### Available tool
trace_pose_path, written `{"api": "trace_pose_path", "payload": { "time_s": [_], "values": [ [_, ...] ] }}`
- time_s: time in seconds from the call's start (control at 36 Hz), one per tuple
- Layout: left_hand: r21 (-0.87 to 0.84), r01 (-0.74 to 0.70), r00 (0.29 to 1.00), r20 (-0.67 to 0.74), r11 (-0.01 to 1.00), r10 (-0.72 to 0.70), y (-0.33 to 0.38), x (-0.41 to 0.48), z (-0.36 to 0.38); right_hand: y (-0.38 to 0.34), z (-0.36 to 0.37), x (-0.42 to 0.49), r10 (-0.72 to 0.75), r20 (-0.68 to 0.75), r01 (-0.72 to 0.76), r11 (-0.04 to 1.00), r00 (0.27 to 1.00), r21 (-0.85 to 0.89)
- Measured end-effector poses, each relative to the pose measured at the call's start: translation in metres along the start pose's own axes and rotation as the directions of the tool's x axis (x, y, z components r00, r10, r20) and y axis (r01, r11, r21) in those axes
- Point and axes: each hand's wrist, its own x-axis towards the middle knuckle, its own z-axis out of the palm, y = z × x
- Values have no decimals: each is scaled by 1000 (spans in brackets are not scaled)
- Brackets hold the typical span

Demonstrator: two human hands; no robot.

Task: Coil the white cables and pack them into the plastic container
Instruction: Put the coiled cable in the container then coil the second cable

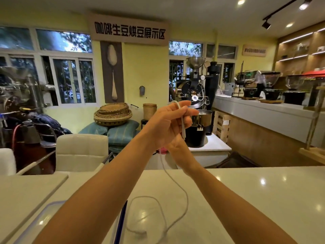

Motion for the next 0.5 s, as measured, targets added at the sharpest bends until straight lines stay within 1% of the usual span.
{"api": "trace_pose_path", "payload": {
  "time_s": [0.06, 0.11, 0.14, 0.19, 0.28, 0.33, 0.42, 0.44, 0.5],
  "values": [
    [-28, -3, 1000, 2, 1000, 3, 1, 3, -2, 1, 7, 0, 77, -19, -74, 990, 997, 121],
    [-21, -18, 1000, -11, 1000, 18, 2, 6, -7, 2, 13, 0, 121, 53, -130, 963, 991, 238],
    [-2, -26, 999, -23, 1000, 26, 3, 7, -10, 3, 15, 0, 141, 86, -159, 950, 986, 269],
    [79, -40, 998, -53, 996, 45, 4, 11, -17, 4, 17, -2, 177, 129, -210, 924, 976, 319],
    [249, -49, 992, -104, 967, 77, 6, 16, -31, 3, 14, -5, 198, 205, -265, 883, 959, 388],
    [327, -57, 984, -141, 943, 108, 7, 19, -41, 1, 8, -4, 200, 238, -283, 875, 950, 392],
    [439, -60, 972, -180, 897, 153, 8, 24, -55, -3, -3, -1, 199, 266, -285, 894, 943, 345],
    [480, -53, 971, -179, 876, 157, 8, 25, -60, -7, -8, 1, 191, 272, -273, 911, 943, 308],
    [553, -26, 974, -174, 833, 146, 7, 27, -67, -13, -17, 4, 163, 275, -216, 961, 948, 175]
  ]
}}
